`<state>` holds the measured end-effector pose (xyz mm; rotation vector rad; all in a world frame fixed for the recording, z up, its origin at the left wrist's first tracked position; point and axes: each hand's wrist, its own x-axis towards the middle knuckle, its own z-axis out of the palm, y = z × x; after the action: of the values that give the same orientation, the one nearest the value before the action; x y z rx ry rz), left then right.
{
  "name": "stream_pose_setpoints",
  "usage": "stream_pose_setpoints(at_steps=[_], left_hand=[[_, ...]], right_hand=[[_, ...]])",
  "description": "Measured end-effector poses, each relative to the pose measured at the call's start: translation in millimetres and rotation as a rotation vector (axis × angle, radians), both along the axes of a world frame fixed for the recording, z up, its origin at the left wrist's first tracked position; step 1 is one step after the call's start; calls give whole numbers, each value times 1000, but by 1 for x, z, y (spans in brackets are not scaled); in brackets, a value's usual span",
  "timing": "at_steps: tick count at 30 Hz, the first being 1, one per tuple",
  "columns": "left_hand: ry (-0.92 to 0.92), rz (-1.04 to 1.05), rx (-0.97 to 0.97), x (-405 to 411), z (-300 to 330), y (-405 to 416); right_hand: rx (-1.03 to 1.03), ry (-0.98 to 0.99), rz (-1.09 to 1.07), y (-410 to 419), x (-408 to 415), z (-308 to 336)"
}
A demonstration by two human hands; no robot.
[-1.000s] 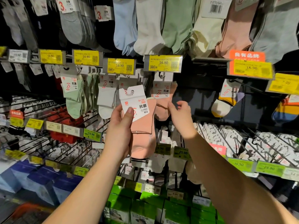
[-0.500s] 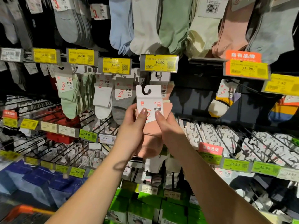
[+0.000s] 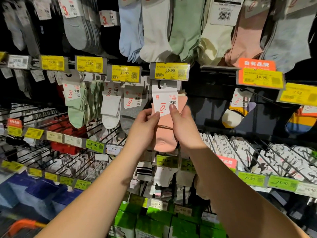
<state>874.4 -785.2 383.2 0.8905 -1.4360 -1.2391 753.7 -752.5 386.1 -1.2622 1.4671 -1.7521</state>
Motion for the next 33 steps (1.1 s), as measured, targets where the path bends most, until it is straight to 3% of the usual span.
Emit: stream_pose_setpoints(at_steps=[9,18,33], left_hand=[[-33,3,-27,-8,7,-9],[-38,6,-35,-13,-7,-10],[-283,149,-6,-52,-3,-66]], right_hand=[[30,51,-79,-6,-9,12],[17,-56,-51,-14,-15,-8],[364,501,-304,-52,-41,3]])
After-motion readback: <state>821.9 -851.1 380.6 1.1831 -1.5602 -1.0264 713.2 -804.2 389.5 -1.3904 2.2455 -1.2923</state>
